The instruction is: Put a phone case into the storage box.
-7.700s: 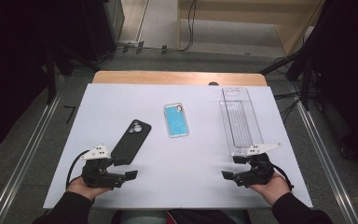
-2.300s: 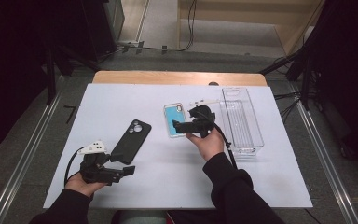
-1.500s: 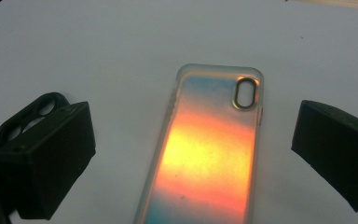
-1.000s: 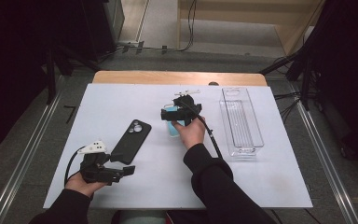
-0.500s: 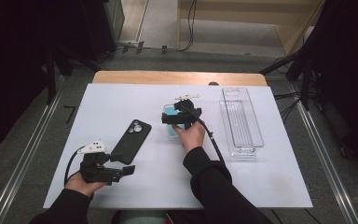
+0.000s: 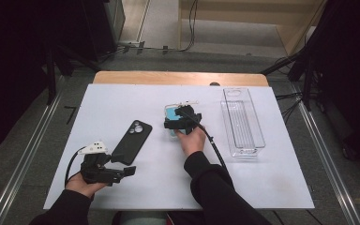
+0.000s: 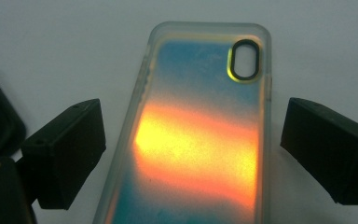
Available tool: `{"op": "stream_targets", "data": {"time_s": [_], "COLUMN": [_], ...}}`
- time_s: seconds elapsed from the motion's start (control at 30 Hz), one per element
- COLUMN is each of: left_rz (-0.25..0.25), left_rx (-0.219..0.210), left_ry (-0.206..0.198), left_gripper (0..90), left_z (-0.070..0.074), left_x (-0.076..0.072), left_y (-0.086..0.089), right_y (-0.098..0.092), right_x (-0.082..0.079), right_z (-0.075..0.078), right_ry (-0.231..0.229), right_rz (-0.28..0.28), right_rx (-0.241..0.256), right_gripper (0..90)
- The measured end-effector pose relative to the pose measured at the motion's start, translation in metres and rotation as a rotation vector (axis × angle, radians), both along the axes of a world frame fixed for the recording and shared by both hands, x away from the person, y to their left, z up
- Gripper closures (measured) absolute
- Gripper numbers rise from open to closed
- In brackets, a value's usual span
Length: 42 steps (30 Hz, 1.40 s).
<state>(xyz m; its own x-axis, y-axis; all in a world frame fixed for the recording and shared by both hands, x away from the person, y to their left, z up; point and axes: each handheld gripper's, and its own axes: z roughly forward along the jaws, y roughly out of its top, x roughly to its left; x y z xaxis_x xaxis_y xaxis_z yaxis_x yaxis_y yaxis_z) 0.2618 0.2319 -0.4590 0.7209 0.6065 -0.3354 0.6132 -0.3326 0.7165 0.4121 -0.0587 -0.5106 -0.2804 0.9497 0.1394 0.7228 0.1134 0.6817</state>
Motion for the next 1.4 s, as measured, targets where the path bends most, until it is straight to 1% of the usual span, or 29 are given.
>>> {"op": "stream_targets", "data": {"time_s": [0.1,0.13,0.27,0.33,0.47,0.5,0.57,0.7,0.9,1.17,1.4], "left_rz": [0.001,0.001,0.000,0.001,0.001,0.002,0.003,0.002,0.004,0.003,0.005], "left_rx": [0.001,0.001,0.001,0.001,0.000,0.000,0.000,0.001,-0.001,-0.001,0.000], "left_ry": [0.000,0.001,0.000,0.000,0.000,0.000,-0.001,-0.001,-0.001,-0.001,0.002], "left_gripper": [21.5,21.5,21.5,21.5,21.5,21.5,21.5,21.5,21.5,21.5,21.5], "left_z": [0.000,0.000,0.000,0.000,0.000,0.000,0.000,0.000,0.000,0.000,0.000], "left_x": [0.000,0.000,0.000,0.000,0.000,0.000,0.000,0.000,0.000,0.000,0.001], "left_y": [0.000,0.000,0.000,0.000,0.000,0.000,0.000,0.000,0.000,0.000,0.000], "right_y": [0.002,0.003,0.006,0.007,0.007,0.007,0.008,0.010,0.009,0.006,-0.001], "right_x": [0.000,-0.001,-0.002,-0.004,-0.004,-0.004,-0.005,-0.006,-0.006,-0.006,-0.004], "right_z": [-0.003,-0.004,-0.005,-0.006,-0.007,-0.007,-0.007,-0.007,-0.006,-0.006,-0.001], "right_ry": [0.009,0.005,-0.004,-0.016,-0.020,-0.021,-0.029,-0.032,-0.032,-0.034,-0.022], "right_rz": [0.006,0.005,0.004,0.003,-0.001,-0.002,-0.018,-0.022,-0.028,-0.016,-0.008], "right_rx": [-0.011,-0.021,-0.036,-0.049,-0.048,-0.051,-0.074,-0.094,-0.082,-0.067,-0.014], "right_gripper": [4.7,4.7,4.8,4.8,5.4,6.4,10.6,11.4,13.6,14.4,14.6]}}
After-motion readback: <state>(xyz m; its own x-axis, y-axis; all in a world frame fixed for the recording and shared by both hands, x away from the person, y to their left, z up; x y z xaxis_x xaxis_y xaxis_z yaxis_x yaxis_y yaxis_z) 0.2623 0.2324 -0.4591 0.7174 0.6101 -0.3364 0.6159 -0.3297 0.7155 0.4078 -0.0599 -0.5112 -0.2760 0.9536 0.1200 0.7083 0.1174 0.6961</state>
